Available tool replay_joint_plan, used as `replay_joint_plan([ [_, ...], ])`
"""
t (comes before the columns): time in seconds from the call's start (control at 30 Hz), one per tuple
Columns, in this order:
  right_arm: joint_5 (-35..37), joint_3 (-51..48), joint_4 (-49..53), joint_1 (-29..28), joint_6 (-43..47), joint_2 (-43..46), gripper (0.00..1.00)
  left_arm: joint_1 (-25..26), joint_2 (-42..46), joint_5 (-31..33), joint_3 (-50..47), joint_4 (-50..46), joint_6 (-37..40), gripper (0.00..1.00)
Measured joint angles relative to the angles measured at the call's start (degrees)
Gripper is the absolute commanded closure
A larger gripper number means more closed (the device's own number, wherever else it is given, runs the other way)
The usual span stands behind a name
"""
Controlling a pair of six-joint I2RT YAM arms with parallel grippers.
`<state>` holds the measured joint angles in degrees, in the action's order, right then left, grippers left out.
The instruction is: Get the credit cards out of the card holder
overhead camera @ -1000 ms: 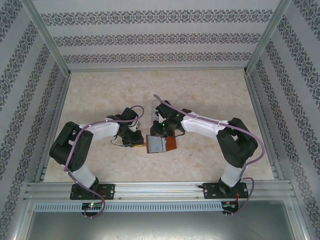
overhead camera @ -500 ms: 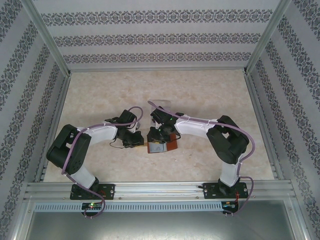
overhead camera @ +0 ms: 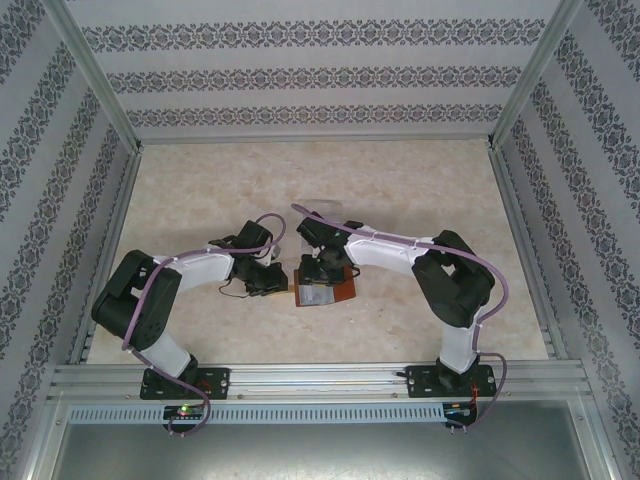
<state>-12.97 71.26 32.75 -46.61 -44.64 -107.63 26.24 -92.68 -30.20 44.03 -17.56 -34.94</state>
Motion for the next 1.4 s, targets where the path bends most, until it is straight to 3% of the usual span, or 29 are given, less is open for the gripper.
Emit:
replay_joint_plan([
  [0.3, 8.52, 5.01, 9.81, -2.08, 2.56, -2.14, 0.47, 0.02, 0.00, -0.50, -0.04, 0.28, -0.07, 0.86],
  [0.73, 19.45, 8.50, 21.03, -3.65, 4.52, -2.97, 0.47, 0.02, -0.04, -1.33, -0.11, 0.44, -0.52, 0.86],
  [1.13, 21.31, 3.32, 20.74, -1.49, 5.05, 0.76, 0.46, 0.20, 0.55, -1.29, 2.01, -4.85, -0.94, 0.84],
  [1.4, 20.33, -1.07, 17.14, 1.01, 5.70, 2.97, 0.47, 4.42, 1.07, -1.36, 8.44, -7.32, -1.92, 0.83],
])
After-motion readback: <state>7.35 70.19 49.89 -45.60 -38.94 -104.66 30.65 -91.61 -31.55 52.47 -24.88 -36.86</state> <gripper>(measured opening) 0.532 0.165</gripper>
